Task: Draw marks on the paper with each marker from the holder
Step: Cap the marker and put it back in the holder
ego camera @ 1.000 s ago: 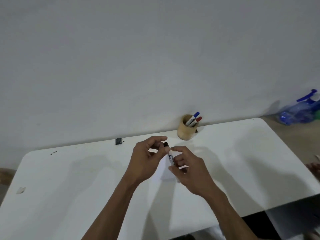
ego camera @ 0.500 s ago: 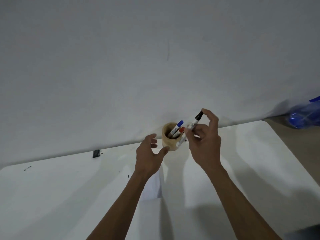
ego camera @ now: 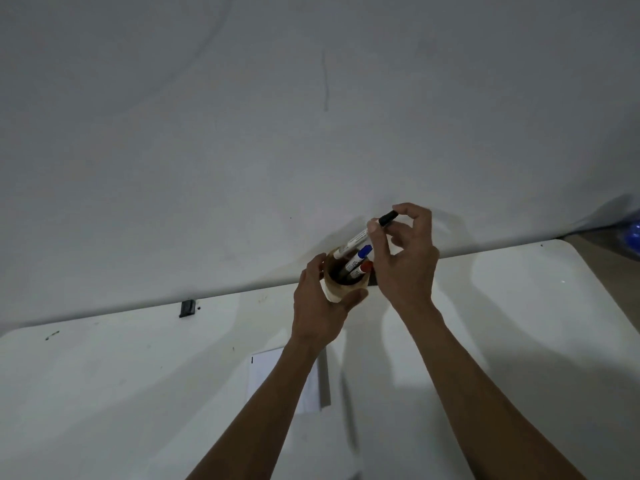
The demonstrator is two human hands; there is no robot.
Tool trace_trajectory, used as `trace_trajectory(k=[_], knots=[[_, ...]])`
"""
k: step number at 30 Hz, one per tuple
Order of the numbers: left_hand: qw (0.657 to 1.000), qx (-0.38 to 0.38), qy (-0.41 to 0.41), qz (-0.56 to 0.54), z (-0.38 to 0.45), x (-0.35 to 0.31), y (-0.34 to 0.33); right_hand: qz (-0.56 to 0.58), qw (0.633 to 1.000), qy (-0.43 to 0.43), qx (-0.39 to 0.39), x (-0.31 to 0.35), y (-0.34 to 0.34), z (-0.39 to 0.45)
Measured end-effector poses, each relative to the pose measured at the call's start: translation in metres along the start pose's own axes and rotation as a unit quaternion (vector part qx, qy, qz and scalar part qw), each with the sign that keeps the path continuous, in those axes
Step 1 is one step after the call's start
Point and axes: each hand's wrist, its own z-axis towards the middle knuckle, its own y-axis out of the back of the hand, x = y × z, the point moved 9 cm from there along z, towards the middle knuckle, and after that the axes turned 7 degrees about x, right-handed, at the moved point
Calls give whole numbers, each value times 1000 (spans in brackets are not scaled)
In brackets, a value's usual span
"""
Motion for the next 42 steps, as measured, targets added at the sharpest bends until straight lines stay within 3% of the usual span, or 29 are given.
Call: trace_trajectory(k=[6,11,20,28,34,42], knots=[[1000,-11,-13,1,4,4,-1,-37,999,5,3,-10,0,-3],[1000,-17,-23,1,3,5,1,-52,996,-46,50,-30,-21,-10],[999,-21,-42,-2,3,2,2,-129,990,-40,42,-38,-25,-7],[999,-20,-28,-39,6,11,1,-51,994,-94,17,-40,-2,-24],[997,-19,-44,-64,4,7,3,-58,996,-56,28,-37,-10,-43],[996,-18,-59,-69,3,4,2,-165,981,95,38,-16,-18,-50]])
